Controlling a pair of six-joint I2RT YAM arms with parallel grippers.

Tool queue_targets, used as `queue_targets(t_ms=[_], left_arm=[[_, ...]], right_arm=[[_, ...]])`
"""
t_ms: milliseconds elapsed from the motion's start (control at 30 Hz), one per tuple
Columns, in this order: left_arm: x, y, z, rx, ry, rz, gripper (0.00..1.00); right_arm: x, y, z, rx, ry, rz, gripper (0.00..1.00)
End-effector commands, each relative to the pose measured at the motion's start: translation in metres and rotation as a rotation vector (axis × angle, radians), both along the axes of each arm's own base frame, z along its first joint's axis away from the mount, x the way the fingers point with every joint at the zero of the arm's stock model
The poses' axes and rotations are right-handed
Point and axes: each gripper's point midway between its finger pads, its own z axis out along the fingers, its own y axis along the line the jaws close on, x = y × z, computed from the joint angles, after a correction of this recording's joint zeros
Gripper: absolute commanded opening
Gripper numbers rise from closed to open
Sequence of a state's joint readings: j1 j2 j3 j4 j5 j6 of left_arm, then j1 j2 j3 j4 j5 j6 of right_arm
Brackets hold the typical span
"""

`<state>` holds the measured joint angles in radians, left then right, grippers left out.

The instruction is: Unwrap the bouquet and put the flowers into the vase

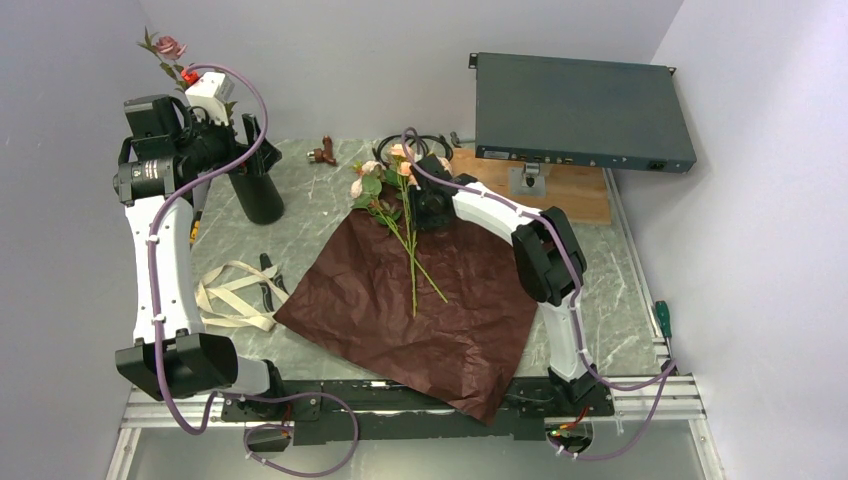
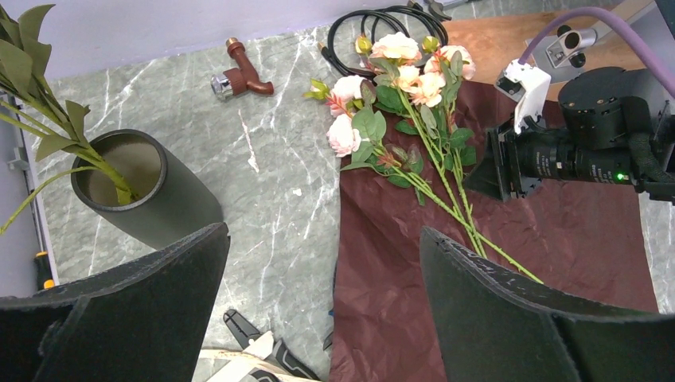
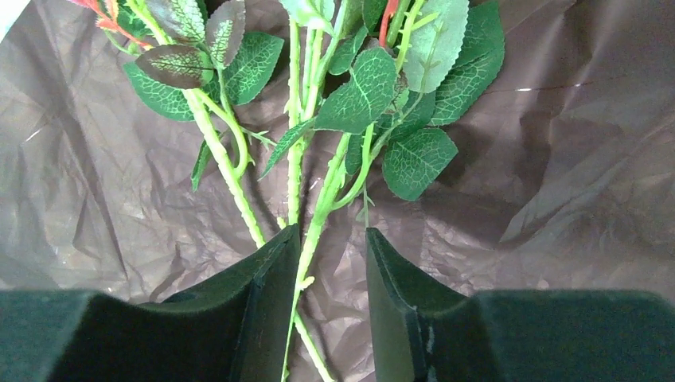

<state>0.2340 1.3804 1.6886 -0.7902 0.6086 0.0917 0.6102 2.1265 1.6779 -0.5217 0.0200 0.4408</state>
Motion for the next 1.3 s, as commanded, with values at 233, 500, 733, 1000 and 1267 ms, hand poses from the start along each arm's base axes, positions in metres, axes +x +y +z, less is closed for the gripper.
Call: queue_targets(t_ms=[233,500,733,1000,1267], left_arm=[[-0.002,-0.004,0.012,0.021,-0.055,-0.028,0.95],[-0.001,-0.003,0.010,0.021,-0.049,-0.025,0.95],[0.002,-0.003,0.012,0.010,-0.045,-0.025,0.95],[0.008,-0.005,0.011,-0.011,-0.042,-0.025,0.95],[0.014,-0.011,0.011,-0.038,-0.035,-0.043,0.95]], right_arm=[[0.012,0.005,-0.019,0.017,0.027,-0.028,0.27],[0.006,0.014,-0.021,0.074,0.081,-0.034,0.33],[0.007,0.009,-0.024,0.072,0.096,-0.065,0.08],[0.005,0.010,0.016,0.146,0.074,-0.095,0.00],[0.011,0.011,0.076,0.254,-0.041,-0.102,0.00]])
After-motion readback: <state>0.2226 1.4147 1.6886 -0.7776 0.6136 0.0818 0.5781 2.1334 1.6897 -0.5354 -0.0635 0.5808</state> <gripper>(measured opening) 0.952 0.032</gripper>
